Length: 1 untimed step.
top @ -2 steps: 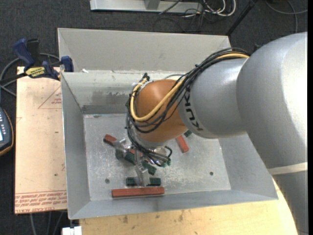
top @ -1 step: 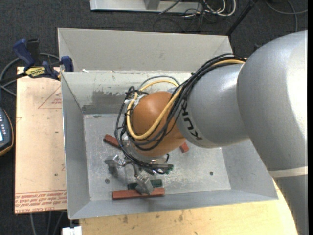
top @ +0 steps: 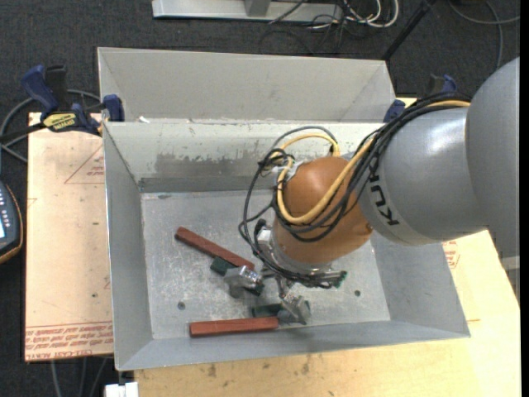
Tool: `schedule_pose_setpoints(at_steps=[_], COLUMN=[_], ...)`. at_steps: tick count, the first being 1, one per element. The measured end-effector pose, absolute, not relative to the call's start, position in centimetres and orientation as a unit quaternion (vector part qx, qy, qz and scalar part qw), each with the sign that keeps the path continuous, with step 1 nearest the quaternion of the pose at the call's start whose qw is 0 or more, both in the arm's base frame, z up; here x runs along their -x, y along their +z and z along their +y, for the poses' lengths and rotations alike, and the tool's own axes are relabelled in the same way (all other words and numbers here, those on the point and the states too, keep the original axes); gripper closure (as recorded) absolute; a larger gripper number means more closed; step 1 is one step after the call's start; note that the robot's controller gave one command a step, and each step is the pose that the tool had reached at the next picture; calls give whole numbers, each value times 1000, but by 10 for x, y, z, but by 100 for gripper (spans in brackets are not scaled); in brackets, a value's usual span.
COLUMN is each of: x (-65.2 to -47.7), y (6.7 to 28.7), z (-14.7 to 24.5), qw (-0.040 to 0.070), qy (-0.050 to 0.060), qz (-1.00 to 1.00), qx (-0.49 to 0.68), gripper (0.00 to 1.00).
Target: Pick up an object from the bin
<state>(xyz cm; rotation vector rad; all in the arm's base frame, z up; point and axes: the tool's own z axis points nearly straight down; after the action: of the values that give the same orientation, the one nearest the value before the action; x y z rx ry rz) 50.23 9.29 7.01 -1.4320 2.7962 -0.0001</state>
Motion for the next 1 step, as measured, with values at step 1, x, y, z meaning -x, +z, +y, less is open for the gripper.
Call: schedule_pose_setpoints(at_steps=[1], x=[-506], y=[71], z=[78], qw=[1], qy=[1], qz=[849], qx=[528], gripper=[0])
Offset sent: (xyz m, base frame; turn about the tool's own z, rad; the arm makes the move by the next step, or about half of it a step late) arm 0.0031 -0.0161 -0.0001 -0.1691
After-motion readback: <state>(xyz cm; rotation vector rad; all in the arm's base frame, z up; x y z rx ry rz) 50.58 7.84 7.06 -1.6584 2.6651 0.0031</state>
